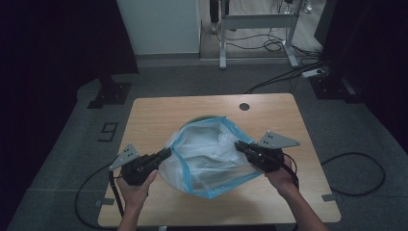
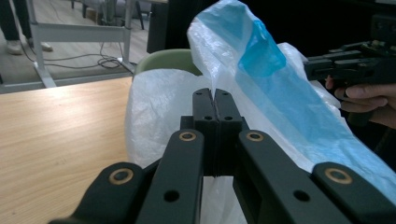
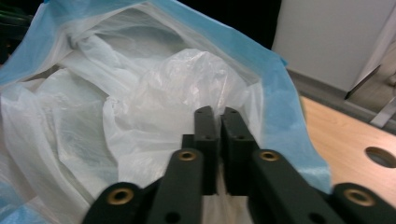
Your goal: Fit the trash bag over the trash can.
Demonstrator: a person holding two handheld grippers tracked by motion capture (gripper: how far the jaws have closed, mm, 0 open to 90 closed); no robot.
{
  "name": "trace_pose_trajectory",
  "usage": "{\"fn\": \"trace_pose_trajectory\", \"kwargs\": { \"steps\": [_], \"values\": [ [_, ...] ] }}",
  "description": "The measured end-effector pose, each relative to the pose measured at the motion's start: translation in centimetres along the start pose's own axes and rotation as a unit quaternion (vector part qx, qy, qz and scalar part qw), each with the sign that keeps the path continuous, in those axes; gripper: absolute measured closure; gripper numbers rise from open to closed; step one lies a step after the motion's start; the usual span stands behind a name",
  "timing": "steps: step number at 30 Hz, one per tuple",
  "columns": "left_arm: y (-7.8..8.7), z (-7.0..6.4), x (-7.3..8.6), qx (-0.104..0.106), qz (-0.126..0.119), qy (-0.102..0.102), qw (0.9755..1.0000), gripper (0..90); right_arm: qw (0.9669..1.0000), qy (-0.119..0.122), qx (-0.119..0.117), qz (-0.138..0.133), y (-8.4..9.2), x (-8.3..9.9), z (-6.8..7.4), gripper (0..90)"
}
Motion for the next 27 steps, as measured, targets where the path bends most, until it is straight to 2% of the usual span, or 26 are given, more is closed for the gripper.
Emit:
{"fn": "trace_pose_trajectory", "kwargs": {
  "steps": [5,8,11,13,16,18,21,24,27],
  "values": [
    [0.9,0.6,0.1,-0.016,-0.021,0.009,0.9996,89.9,0.9990,0.001,0.029,-0.033,1.9,0.5,-0.4,85.8],
    [1.5,1.1,0.8,-0.020,-0.029,0.023,0.9991,89.9,0.9986,-0.001,0.032,-0.042,3.0,1.4,-0.7,87.2],
    [2.0,1.3,1.8,-0.021,-0.027,0.030,0.9990,89.9,0.9989,-0.005,0.028,-0.037,3.6,2.6,-0.8,87.5],
    [2.2,1.3,2.2,-0.015,-0.026,0.036,0.9989,89.9,0.9991,-0.006,0.028,-0.031,3.8,3.4,-0.8,87.4],
    [2.3,0.9,2.1,-0.001,-0.021,0.030,0.9993,89.7,0.9992,-0.009,0.023,-0.032,3.8,4.0,-0.8,86.1],
    [2.4,0.5,1.3,0.005,-0.020,0.021,0.9996,80.5,0.9991,-0.007,0.022,-0.035,3.8,3.9,-0.8,85.7],
    [2.6,-0.2,-0.4,0.002,-0.024,0.012,0.9996,59.8,0.9989,-0.002,0.023,-0.040,3.8,3.3,-0.8,84.7],
    [2.7,-1.0,-2.2,0.001,-0.027,0.000,0.9996,47.4,0.9988,0.008,0.026,-0.042,3.7,2.8,-0.7,84.3],
    [2.1,-1.3,-3.4,0.002,-0.007,-0.007,0.9999,40.1,0.9986,0.013,0.026,-0.044,3.7,2.6,-0.5,84.3]
  ]
}}
Point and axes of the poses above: each handheld gripper's, and its own axes: y roughly backward along the jaws, x roughly out of its underside, z roughly to its left, the point moved 3 cm from there along -y, roughly forward along the jaws, and after that the axes turned 1 degree about -z, right-handed, at the moved point
